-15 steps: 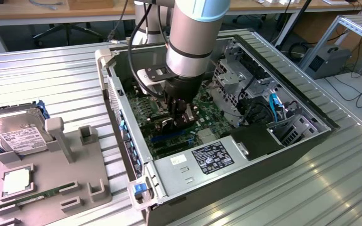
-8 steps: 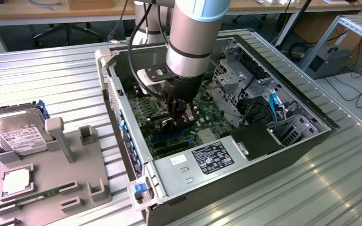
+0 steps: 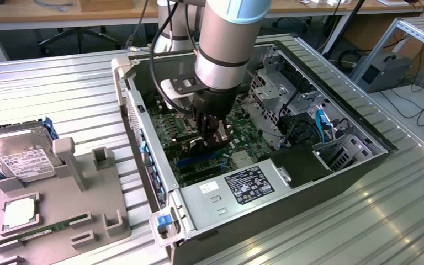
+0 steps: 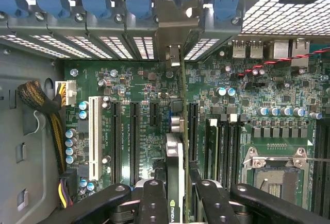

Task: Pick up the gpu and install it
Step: 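Insert the gpu into the slot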

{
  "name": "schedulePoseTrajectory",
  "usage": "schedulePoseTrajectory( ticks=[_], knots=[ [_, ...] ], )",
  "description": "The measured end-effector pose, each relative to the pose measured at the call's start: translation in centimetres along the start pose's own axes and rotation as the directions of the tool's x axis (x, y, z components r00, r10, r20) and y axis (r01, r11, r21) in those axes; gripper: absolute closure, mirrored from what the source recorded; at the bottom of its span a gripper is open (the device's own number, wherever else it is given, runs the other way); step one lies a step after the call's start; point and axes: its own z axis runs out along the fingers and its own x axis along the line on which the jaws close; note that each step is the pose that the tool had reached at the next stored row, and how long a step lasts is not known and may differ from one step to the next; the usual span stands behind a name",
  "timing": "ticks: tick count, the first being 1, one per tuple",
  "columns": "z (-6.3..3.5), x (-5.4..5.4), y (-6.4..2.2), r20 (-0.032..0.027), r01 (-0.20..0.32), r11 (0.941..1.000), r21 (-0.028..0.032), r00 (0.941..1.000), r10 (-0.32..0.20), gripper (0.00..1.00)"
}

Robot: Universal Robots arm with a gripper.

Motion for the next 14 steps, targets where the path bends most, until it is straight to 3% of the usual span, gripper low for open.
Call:
schedulePoseTrajectory(
  ticks=[14],
  knots=[
    [0.2, 0.19, -0.04, 0.0012, -0.071, 0.9975, 0.0017, 0.9975, 0.071, 0.73]
  ],
)
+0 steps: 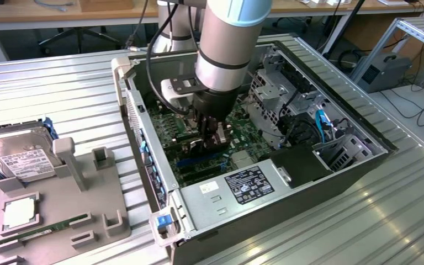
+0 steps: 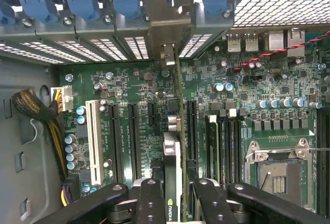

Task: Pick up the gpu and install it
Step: 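Insert the gpu into the slot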

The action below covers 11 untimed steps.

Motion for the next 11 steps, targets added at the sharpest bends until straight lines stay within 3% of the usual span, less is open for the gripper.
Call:
schedulePoseTrajectory(
  ticks=[11],
  knots=[
    [0.14, 0.01, 0.0, -0.0001, -0.001, 1.0, -0.0001, 1.0, 0.001, 0.73]
  ],
)
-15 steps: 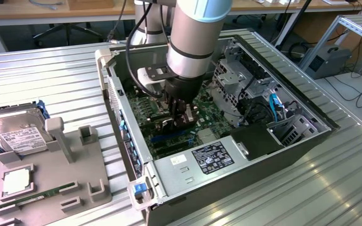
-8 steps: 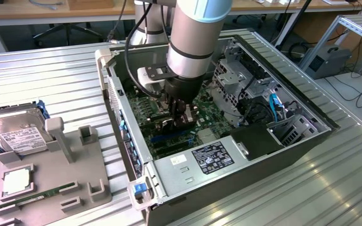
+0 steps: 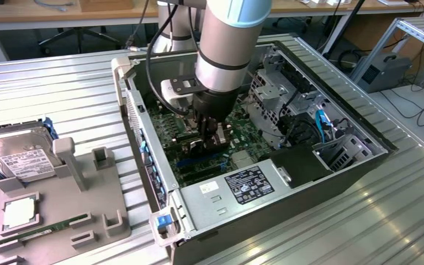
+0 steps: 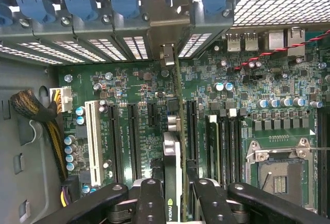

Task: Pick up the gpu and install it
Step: 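Insert the gpu into the slot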

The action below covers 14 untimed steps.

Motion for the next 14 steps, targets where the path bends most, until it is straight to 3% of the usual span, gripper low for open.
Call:
schedulePoseTrajectory(
  ticks=[14],
  knots=[
    [0.15, 0.0, 0.0, 0.0001, 0.0, 1.0, 0.0001, 1.0, 0.0, 0.73]
  ],
)
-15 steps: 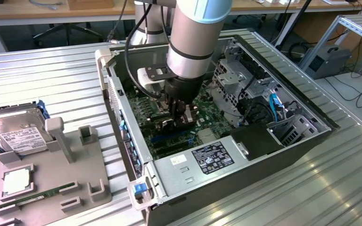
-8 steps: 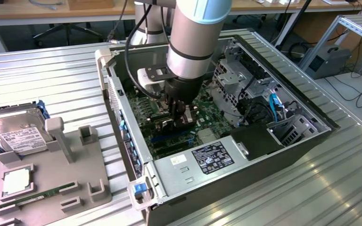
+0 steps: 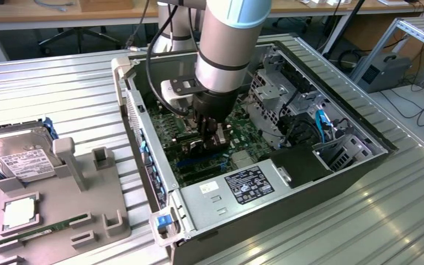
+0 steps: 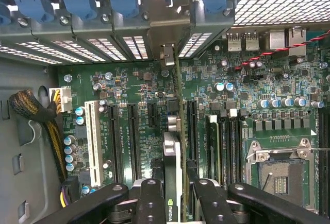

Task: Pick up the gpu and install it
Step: 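Insert the gpu into the slot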

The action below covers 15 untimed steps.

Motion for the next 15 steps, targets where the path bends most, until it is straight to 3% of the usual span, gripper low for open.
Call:
schedulePoseTrajectory(
  ticks=[9, 13, 15],
  knots=[
    [0.03, -0.01, 0.01, 0.0008, 0.0, 1.0, 0.0002, 1.0, 0.0, 0.73],
    [0.0, 0.0, 0.0, 0.0001, 0.0, 1.0, 0.0, 1.0, 0.0, 0.48],
    [-0.07, 0.0, 0.0, -0.0002, 0.0, 1.0, -0.0001, 1.0, 0.0, 0.48]
  ],
)
